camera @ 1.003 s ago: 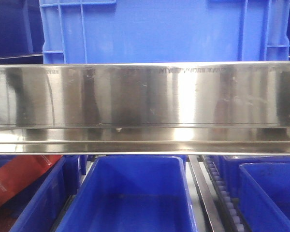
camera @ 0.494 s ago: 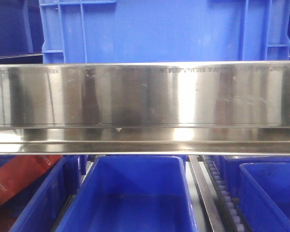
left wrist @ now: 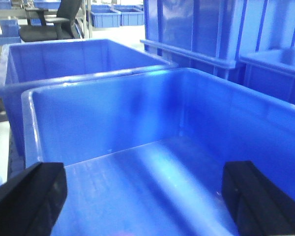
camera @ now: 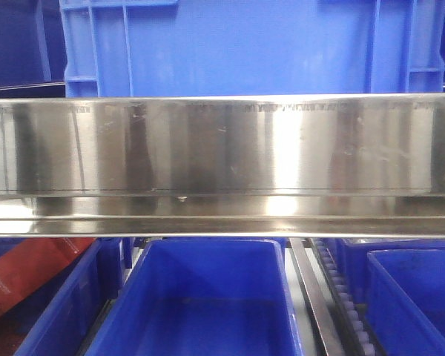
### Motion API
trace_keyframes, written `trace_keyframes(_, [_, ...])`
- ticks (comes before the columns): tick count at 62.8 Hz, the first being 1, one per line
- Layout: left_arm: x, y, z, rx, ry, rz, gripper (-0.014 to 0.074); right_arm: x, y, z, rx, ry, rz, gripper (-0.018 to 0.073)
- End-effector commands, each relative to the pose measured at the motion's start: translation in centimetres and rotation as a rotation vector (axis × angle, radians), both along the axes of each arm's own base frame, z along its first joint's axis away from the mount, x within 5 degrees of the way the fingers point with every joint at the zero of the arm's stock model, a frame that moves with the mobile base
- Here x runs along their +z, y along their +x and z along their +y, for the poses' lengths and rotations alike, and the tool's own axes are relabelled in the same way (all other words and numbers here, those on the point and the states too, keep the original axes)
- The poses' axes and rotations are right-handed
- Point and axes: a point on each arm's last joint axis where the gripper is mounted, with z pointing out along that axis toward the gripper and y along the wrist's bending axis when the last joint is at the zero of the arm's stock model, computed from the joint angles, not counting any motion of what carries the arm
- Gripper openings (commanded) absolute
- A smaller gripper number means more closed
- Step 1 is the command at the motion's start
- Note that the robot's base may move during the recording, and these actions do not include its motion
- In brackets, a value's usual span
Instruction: Place cylindrical capacitor in blue bin on shelf
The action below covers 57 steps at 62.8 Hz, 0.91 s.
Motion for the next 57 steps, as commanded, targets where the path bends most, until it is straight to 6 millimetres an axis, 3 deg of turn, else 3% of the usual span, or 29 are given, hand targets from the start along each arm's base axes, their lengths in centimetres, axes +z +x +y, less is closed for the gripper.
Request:
trace_keyframes(1, [2.4,-1.0,0.3,-0.004,-0.042,-0.076,0.0459,1.8,-1.3,-0.5,0.003,0.018,-0.047,0.0452])
trace_keyframes(6, [3.4,-1.7,0.6,-0.004,-0.055,-0.108,0.0225,2.7,-2.3,-1.0,0.003,0.025,-0.063,0.0321])
trace_keyframes(13, [4.0,-2.2,0.9,-0.004,-0.061,-0.126,-0.0111,3.6,-3.3,-1.4,0.003,0.038,-0.093,0.0060])
trace_keyframes(20, [4.5,-2.6,1.4,0.006,-0.071,-0.130,-0.0111,4.3,-4.0,-1.7,0.003,0.051,-0.121,-0.0169])
trace_keyframes(35, [3.6,-5.6,3.4,0.025,-0.053,-0.080,-0.0111,4.2,-7.6,-3.5,-0.002,0.035,-0.147,-0.0167])
trace_keyframes(45, [1.3,-9.1,5.0,0.030,-0.074,-0.125,-0.0111,1.7,-11.1,-5.1,-0.003,0.010,-0.147,-0.0167])
trace_keyframes(57, [-3.1,-14.2,7.2,0.030,-0.059,-0.093,-0.0111,-2.0,-15.2,-6.9,-0.003,0.009,-0.145,-0.0167])
